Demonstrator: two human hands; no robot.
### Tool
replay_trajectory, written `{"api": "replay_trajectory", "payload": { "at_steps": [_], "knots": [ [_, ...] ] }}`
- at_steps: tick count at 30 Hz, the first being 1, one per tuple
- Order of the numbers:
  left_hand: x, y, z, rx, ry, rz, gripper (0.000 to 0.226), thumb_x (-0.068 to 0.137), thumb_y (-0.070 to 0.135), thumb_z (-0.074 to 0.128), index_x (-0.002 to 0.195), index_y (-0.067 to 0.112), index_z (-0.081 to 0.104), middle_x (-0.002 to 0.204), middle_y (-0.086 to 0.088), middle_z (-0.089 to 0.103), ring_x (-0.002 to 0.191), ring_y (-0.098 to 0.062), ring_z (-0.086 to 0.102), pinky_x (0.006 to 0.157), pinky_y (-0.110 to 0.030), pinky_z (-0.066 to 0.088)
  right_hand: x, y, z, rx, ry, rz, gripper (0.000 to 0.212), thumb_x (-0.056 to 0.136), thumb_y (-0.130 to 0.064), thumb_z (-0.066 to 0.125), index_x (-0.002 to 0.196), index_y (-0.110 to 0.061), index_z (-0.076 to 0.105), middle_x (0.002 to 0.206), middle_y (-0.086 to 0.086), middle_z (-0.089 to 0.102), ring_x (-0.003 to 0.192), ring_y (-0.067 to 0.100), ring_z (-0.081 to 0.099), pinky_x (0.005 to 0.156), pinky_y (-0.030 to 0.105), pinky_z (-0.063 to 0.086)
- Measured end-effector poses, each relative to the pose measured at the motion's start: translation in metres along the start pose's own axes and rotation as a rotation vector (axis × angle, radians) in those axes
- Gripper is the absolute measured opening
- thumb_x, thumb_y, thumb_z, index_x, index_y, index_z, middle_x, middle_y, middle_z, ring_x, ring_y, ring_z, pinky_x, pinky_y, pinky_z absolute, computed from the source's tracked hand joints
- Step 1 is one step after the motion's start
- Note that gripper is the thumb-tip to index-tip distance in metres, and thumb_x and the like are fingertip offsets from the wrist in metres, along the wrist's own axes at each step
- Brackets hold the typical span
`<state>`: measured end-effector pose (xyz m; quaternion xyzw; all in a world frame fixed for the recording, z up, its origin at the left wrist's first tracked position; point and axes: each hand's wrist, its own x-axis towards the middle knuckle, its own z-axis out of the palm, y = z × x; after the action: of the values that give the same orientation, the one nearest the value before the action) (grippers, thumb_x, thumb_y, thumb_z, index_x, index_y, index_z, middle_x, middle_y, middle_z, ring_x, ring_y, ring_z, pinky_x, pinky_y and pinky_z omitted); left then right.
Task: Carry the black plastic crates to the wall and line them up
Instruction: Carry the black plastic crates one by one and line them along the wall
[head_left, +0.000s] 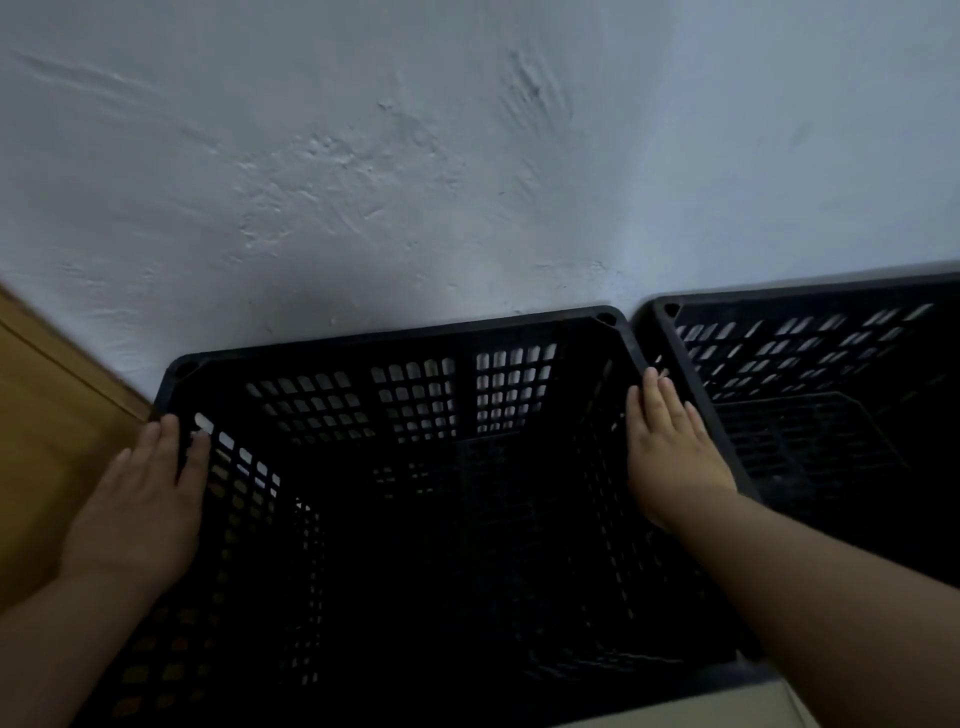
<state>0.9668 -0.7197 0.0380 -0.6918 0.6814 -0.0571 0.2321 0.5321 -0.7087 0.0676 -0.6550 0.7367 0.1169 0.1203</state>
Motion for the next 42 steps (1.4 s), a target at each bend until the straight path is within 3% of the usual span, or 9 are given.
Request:
{"api": "replay_trajectory", "payload": {
  "at_steps": [10,15,19,24,27,30,38,40,42],
  "knots": [
    [-0.014,0.233,-0.18,-0.479,0.341,0.211,0.085,0.085,0.032,0.056,0.147,0.006,0.004,0.156,-0.024,-0.001,0.145,-0.034,-0.002,0.117,-0.04,0.002,0.021,0.17,-0.044,0.081,0.249,0.096,0.071,0.097,-0.037,0.03,0.147,-0.007,-0.012,0.156,0.012,-0.021,0.145,0.024,-0.017,0.118,0.037,-0.004],
    [-0.021,0.389,-0.225,-0.552,0.423,0.344,0.085,0.088,0.037,0.048,0.143,0.008,-0.009,0.15,-0.015,-0.021,0.138,-0.022,-0.018,0.111,-0.033,-0.008,0.033,0.315,-0.035,-0.081,0.181,0.196,0.07,0.093,-0.024,0.027,0.145,-0.008,-0.016,0.156,0.011,-0.023,0.144,0.023,-0.019,0.118,0.038,-0.005],
    [-0.011,0.464,-0.215,-0.41,0.289,0.307,0.089,0.069,0.036,0.071,0.141,0.005,0.03,0.15,-0.024,0.024,0.14,-0.033,0.025,0.113,-0.036,0.013,0.045,0.421,-0.025,-0.199,0.124,0.259,0.065,0.094,-0.021,0.02,0.144,-0.007,-0.019,0.155,0.012,-0.024,0.145,0.025,-0.018,0.119,0.038,-0.003],
    [-0.002,0.479,-0.213,-0.197,0.188,0.248,0.091,0.067,0.021,0.071,0.142,0.003,0.024,0.149,-0.028,0.017,0.139,-0.038,0.026,0.11,-0.035,-0.021,0.059,0.498,-0.007,-0.2,0.094,0.257,0.072,0.094,-0.027,0.027,0.143,-0.007,-0.022,0.15,0.011,-0.028,0.145,0.025,-0.016,0.118,0.039,0.003],
    [0.003,0.478,-0.211,-0.133,0.2,0.232,0.088,0.049,0.005,0.078,0.13,-0.007,0.046,0.136,-0.035,0.042,0.127,-0.044,0.043,0.114,-0.035,-0.012,0.07,0.516,0.01,-0.251,0.26,0.061,0.075,0.075,-0.01,0.056,0.142,0.001,0.023,0.158,0.013,0.005,0.146,0.023,-0.012,0.115,0.037,0.008],
    [0.003,0.473,-0.211,-0.115,0.234,0.235,0.081,0.051,-0.001,0.075,0.126,-0.008,0.049,0.135,-0.035,0.044,0.125,-0.043,0.045,0.115,-0.034,-0.01,0.081,0.522,0.014,-0.35,0.365,-0.119,0.061,0.067,0.006,0.037,0.129,0.01,0.041,0.156,0.013,0.004,0.146,0.02,-0.01,0.115,0.036,-0.007],
    [0.005,0.463,-0.196,0.07,0.313,0.292,0.053,0.071,0.002,0.045,0.122,-0.009,0.053,0.133,-0.032,0.048,0.123,-0.042,0.049,0.114,-0.031,-0.012,0.086,0.514,0.014,-0.779,0.053,0.025,0.052,0.094,-0.018,0.007,0.127,0.0,-0.029,0.134,0.03,-0.039,0.093,0.044,-0.064,0.082,0.046,-0.039],
    [0.0,0.465,-0.201,0.118,0.297,0.272,0.06,0.073,0.003,0.051,0.132,-0.006,0.042,0.142,-0.029,0.036,0.132,-0.038,0.038,0.111,-0.033,-0.022,0.086,0.511,0.011,-0.769,-0.031,0.078,0.057,0.097,-0.021,0.014,0.128,0.004,-0.026,0.136,0.028,-0.038,0.104,0.046,-0.056,0.08,0.047,-0.037],
    [-0.008,0.466,-0.203,0.16,0.35,0.316,0.066,0.086,0.009,0.037,0.142,-0.001,0.003,0.151,-0.024,-0.001,0.144,-0.034,0.008,0.095,-0.035,-0.039,0.078,0.508,0.008,-0.859,-0.062,0.07,0.057,0.097,-0.023,0.016,0.131,0.007,-0.02,0.145,0.029,-0.029,0.127,0.045,-0.04,0.079,0.049,-0.034]
  ]
}}
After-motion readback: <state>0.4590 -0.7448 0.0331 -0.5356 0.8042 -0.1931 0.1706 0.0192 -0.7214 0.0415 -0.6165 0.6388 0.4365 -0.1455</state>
